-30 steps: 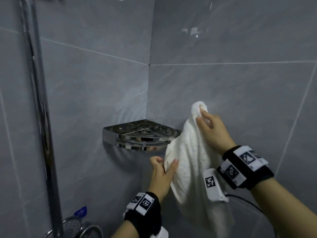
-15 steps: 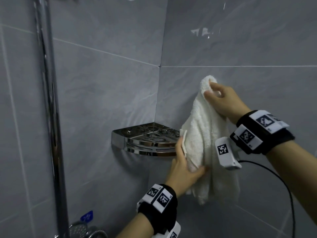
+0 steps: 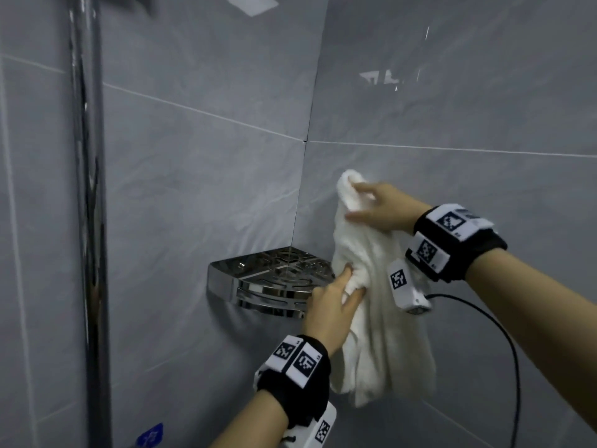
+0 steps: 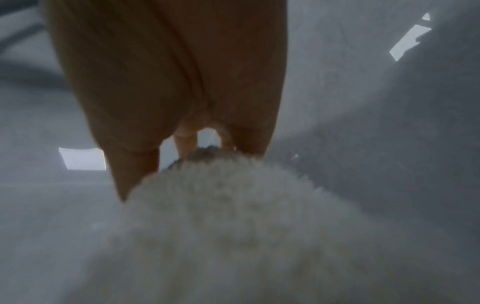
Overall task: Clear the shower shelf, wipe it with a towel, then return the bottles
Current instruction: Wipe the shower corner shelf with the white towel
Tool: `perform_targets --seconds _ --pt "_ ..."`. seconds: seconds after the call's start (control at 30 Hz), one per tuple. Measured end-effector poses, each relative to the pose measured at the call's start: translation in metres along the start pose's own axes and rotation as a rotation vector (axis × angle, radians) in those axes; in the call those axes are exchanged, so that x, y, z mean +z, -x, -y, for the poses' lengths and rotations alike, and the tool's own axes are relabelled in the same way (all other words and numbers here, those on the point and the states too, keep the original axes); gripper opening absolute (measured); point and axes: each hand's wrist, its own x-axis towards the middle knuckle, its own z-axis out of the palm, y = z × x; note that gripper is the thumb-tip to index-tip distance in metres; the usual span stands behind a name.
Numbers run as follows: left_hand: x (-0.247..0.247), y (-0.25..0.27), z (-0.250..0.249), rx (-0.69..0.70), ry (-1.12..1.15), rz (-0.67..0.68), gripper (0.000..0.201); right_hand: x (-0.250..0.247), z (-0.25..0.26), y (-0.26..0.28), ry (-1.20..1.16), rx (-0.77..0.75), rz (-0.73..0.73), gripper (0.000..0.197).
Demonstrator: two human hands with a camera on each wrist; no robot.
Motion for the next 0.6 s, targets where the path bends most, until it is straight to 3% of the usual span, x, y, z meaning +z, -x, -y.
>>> perform_targets --seconds 0.13,0.37,0.5,0.6 --pt "-0.002 0.0 0.007 0.008 -0.033 -0.005 0.048 0.021 -0.006 0.003 0.237 -0.047 0.247 0.08" --pt "-0.006 0.016 0.016 0.004 0.025 0.051 0.049 0.045 0.013 -0.004 0.522 -0.114 0.528 0.059" --pt "-0.014 0.018 0.023 0.083 0.062 0.116 0.038 0.063 0.03 -0.009 0.579 -0.151 0.659 0.053" --pt "-0.018 0.016 0.026 0.17 0.097 0.068 0.035 0.068 0.043 -0.007 0.474 -0.185 0.818 0.044"
